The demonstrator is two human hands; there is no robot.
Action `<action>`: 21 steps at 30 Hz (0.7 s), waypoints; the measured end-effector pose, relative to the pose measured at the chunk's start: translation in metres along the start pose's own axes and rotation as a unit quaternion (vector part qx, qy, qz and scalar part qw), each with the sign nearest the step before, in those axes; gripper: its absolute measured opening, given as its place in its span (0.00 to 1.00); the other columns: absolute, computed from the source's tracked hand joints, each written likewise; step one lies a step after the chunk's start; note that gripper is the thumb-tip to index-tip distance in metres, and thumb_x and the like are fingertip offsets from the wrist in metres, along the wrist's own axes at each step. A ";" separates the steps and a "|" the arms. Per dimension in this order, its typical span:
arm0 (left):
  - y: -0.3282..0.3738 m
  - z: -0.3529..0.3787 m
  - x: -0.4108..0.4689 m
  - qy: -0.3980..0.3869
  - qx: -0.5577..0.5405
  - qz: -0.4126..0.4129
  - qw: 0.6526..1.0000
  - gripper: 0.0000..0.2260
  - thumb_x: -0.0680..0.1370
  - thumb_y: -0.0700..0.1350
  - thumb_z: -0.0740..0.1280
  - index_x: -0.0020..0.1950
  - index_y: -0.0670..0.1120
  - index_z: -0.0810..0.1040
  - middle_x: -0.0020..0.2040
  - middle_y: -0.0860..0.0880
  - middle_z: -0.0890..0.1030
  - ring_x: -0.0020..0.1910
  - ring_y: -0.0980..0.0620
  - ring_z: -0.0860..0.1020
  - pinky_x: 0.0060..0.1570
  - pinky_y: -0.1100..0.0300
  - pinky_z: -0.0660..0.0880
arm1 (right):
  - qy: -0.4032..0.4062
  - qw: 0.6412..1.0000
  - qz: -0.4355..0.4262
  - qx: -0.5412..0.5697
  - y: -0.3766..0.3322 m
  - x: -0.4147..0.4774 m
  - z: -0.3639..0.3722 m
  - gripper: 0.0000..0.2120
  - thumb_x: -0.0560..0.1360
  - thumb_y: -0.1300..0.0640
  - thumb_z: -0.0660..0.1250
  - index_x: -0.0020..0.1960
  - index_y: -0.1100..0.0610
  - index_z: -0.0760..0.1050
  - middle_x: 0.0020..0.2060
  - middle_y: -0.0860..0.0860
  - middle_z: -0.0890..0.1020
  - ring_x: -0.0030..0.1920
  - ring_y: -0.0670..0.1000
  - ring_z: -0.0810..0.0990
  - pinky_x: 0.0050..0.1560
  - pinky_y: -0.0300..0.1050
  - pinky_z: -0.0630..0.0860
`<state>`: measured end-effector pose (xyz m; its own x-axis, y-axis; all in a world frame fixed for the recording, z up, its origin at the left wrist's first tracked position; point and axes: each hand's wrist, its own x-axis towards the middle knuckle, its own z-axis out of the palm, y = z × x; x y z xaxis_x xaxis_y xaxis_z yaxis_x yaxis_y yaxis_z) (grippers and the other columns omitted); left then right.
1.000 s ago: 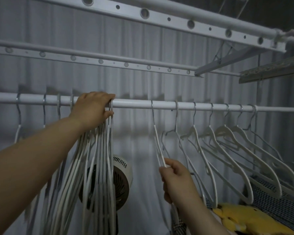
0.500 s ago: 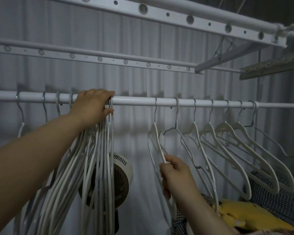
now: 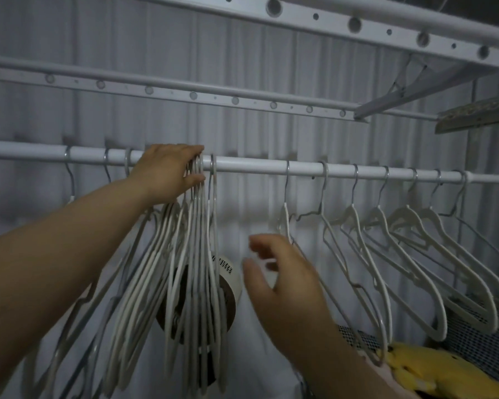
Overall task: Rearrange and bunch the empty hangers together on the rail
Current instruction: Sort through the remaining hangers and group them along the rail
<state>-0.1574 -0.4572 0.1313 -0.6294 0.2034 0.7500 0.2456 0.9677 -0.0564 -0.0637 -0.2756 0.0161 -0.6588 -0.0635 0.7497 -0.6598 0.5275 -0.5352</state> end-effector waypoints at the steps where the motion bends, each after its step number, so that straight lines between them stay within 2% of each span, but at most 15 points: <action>1: -0.001 -0.001 0.000 -0.007 0.002 -0.001 1.000 0.26 0.76 0.50 0.63 0.72 0.46 0.62 0.70 0.44 0.70 0.68 0.44 0.68 0.67 0.54 0.61 | -0.046 0.997 0.043 0.043 -0.005 0.002 0.007 0.05 0.77 0.50 0.58 0.51 0.40 0.66 0.42 0.34 0.69 0.44 0.37 0.69 0.54 0.30 0.69; 2: -0.002 -0.002 0.000 -0.013 0.004 -0.001 1.000 0.26 0.77 0.51 0.63 0.73 0.46 0.62 0.70 0.44 0.70 0.68 0.44 0.68 0.67 0.54 0.61 | -0.069 0.992 0.069 0.078 -0.008 0.004 0.013 0.06 0.77 0.50 0.59 0.50 0.40 0.64 0.40 0.34 0.68 0.41 0.37 0.70 0.52 0.34 0.71; 5: -0.003 -0.003 0.001 -0.027 0.010 -0.003 1.000 0.26 0.77 0.52 0.61 0.73 0.47 0.60 0.70 0.45 0.69 0.68 0.44 0.67 0.67 0.53 0.60 | -0.117 0.980 0.109 0.118 -0.008 0.008 0.030 0.12 0.77 0.49 0.60 0.59 0.44 0.61 0.37 0.34 0.66 0.40 0.37 0.70 0.46 0.32 0.71; 7: -0.003 -0.003 0.002 -0.030 0.015 0.000 0.999 0.26 0.77 0.53 0.61 0.73 0.48 0.59 0.70 0.45 0.69 0.68 0.44 0.67 0.67 0.52 0.60 | -0.144 0.973 0.131 0.126 -0.004 0.009 0.041 0.15 0.77 0.50 0.59 0.63 0.47 0.62 0.36 0.37 0.66 0.42 0.40 0.71 0.46 0.36 0.71; 8: -0.003 -0.003 0.003 -0.029 0.019 0.004 0.999 0.26 0.77 0.53 0.61 0.73 0.49 0.59 0.70 0.45 0.69 0.68 0.44 0.67 0.67 0.52 0.61 | -0.153 0.969 0.145 0.130 -0.005 0.008 0.043 0.14 0.78 0.52 0.58 0.63 0.49 0.64 0.34 0.39 0.67 0.40 0.42 0.71 0.42 0.35 0.70; 10: -0.003 -0.001 0.004 -0.026 0.030 0.008 0.999 0.26 0.77 0.54 0.60 0.74 0.50 0.59 0.70 0.45 0.69 0.67 0.43 0.67 0.66 0.51 0.60 | -0.145 0.956 0.185 0.175 -0.006 0.009 0.045 0.05 0.78 0.56 0.58 0.52 0.48 0.67 0.29 0.42 0.69 0.29 0.39 0.70 0.31 0.29 0.67; 11: -0.003 -0.001 0.004 -0.024 0.036 0.008 0.999 0.26 0.77 0.54 0.60 0.74 0.51 0.58 0.70 0.45 0.68 0.67 0.43 0.67 0.66 0.51 0.60 | -0.137 0.950 0.198 0.198 -0.004 0.009 0.045 0.06 0.78 0.57 0.58 0.46 0.46 0.67 0.25 0.43 0.70 0.25 0.39 0.70 0.27 0.27 0.65; 13: -0.002 0.001 0.004 -0.020 0.045 0.010 0.999 0.26 0.77 0.54 0.59 0.74 0.51 0.58 0.69 0.45 0.69 0.67 0.43 0.67 0.65 0.52 0.60 | -0.127 0.939 0.219 0.234 -0.005 0.007 0.045 0.11 0.78 0.59 0.58 0.39 0.45 0.67 0.20 0.44 0.72 0.18 0.37 0.70 0.22 0.26 0.64; 16: -0.001 0.002 0.005 -0.015 0.042 0.013 0.999 0.25 0.77 0.54 0.59 0.73 0.51 0.59 0.68 0.44 0.69 0.66 0.43 0.67 0.64 0.52 0.61 | -0.120 0.929 0.240 0.256 -0.005 0.006 0.045 0.14 0.78 0.59 0.57 0.35 0.52 0.70 0.23 0.45 0.73 0.19 0.39 0.71 0.24 0.31 0.68; 18: 0.000 0.002 0.006 -0.014 0.038 0.016 0.999 0.25 0.77 0.54 0.60 0.73 0.51 0.60 0.67 0.44 0.69 0.66 0.43 0.67 0.64 0.52 0.62 | -0.113 0.927 0.251 0.256 -0.001 0.005 0.045 0.16 0.78 0.59 0.56 0.32 0.56 0.70 0.26 0.49 0.74 0.23 0.43 0.71 0.29 0.38 0.70; 19: 0.000 0.003 0.006 -0.014 0.035 0.017 0.999 0.25 0.77 0.54 0.60 0.73 0.51 0.61 0.67 0.44 0.70 0.65 0.43 0.68 0.64 0.52 0.62 | -0.108 0.925 0.258 0.258 0.002 0.006 0.044 0.16 0.78 0.59 0.56 0.32 0.57 0.70 0.28 0.52 0.74 0.24 0.46 0.71 0.30 0.42 0.71; 21: 0.001 0.003 0.006 -0.013 0.028 0.020 0.999 0.24 0.77 0.54 0.60 0.72 0.50 0.62 0.66 0.45 0.70 0.64 0.44 0.68 0.63 0.52 0.62 | -0.105 0.920 0.271 0.264 0.004 0.006 0.041 0.14 0.78 0.60 0.56 0.36 0.60 0.72 0.31 0.55 0.74 0.26 0.49 0.71 0.30 0.42 0.71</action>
<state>-0.1634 -0.4549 0.1340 -0.6398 0.2447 0.7285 0.2289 0.9656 -0.1232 -0.0852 -0.3090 0.0024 -0.9616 -0.1037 0.2541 -0.2600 0.0487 -0.9644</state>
